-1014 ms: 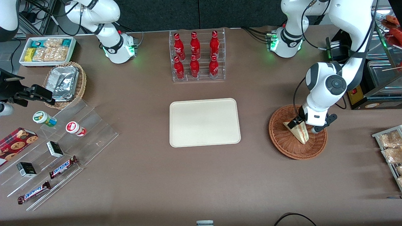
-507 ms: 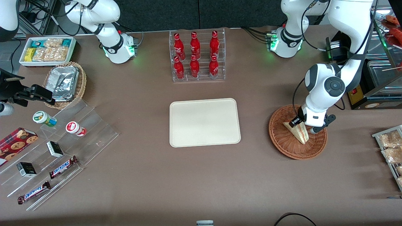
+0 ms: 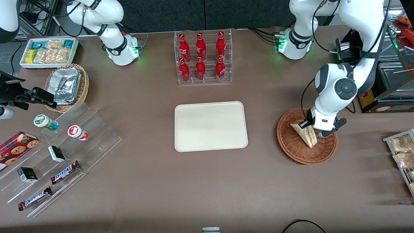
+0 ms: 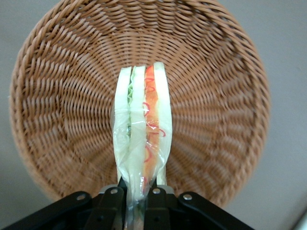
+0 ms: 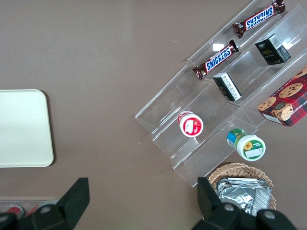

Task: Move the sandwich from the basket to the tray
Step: 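Lower the left gripper and close it on the wrapped sandwich, then lift the sandwich and carry it with the left gripper over the tray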

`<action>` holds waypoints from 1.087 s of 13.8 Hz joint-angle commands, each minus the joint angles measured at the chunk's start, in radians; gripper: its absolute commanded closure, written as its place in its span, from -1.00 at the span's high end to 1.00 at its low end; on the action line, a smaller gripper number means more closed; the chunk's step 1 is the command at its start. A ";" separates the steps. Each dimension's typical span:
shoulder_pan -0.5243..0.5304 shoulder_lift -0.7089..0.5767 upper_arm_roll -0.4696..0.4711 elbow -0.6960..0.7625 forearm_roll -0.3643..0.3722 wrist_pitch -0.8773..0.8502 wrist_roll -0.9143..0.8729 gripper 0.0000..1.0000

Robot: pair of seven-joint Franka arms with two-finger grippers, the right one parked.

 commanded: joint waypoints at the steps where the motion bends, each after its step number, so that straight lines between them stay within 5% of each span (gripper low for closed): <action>1: -0.007 -0.034 -0.064 0.128 0.013 -0.232 -0.003 -1.00; 5: -0.114 -0.029 -0.112 0.292 -0.004 -0.409 -0.053 -1.00; 15: -0.454 0.133 -0.115 0.461 -0.007 -0.360 -0.221 -1.00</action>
